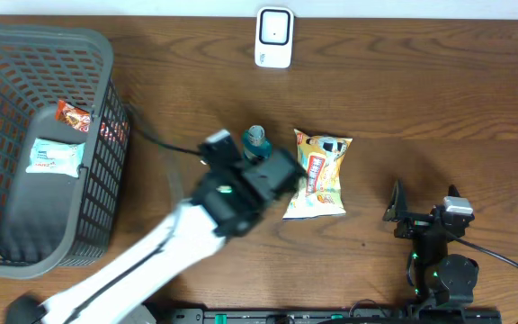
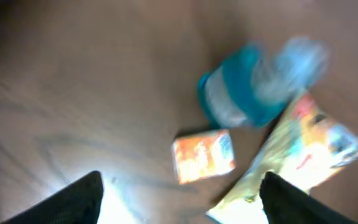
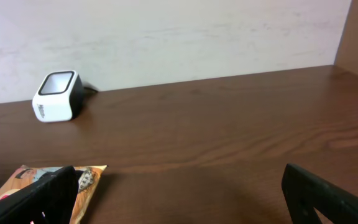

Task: Scan the item barcode
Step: 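Move the left gripper into the basket and grasp the green wipes pack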

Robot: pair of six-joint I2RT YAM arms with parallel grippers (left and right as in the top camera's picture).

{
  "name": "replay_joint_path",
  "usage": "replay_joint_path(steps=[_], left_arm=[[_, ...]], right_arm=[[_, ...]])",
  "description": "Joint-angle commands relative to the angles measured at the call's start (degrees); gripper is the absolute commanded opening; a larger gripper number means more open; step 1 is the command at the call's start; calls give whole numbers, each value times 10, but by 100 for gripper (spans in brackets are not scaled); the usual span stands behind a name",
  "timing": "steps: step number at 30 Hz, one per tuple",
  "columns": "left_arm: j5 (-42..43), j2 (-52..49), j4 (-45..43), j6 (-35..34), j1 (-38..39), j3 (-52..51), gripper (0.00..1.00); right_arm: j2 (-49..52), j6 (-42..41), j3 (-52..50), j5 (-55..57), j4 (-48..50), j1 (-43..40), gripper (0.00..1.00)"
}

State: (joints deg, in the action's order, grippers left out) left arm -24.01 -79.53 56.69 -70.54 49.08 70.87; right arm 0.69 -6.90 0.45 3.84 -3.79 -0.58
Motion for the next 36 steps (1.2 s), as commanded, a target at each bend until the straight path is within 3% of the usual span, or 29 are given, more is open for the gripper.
replay_joint_path(steps=[1, 4, 10, 13, 17, 20, 26, 31, 36], left_arm=[[-26, 74, 3, 144, -72, 63, 85], [-26, 111, 14, 198, -150, 112, 89], [-26, 143, 32, 234, -341, 198, 92], [-21, 145, 34, 225, -442, 209, 93], [-17, 127, 73, 157, -558, 209, 94], [50, 71, 90, 154, -663, 209, 97], [125, -42, 119, 153, -744, 207, 97], [125, -143, 112, 106, -751, 184, 98], [131, -216, 78, 104, -751, 181, 98]], right_arm=[[-3, 8, -1, 1, -1, 7, 99], [-3, 8, -1, 1, -1, 7, 99], [-3, 8, -1, 1, -1, 7, 99], [-3, 7, -1, 1, -1, 7, 99], [-3, 7, -1, 1, -1, 7, 99], [-3, 8, -1, 1, -1, 7, 99], [-3, 8, -1, 1, -1, 7, 99], [-3, 8, -1, 1, -1, 7, 99], [-3, 7, -1, 1, -1, 7, 99]])
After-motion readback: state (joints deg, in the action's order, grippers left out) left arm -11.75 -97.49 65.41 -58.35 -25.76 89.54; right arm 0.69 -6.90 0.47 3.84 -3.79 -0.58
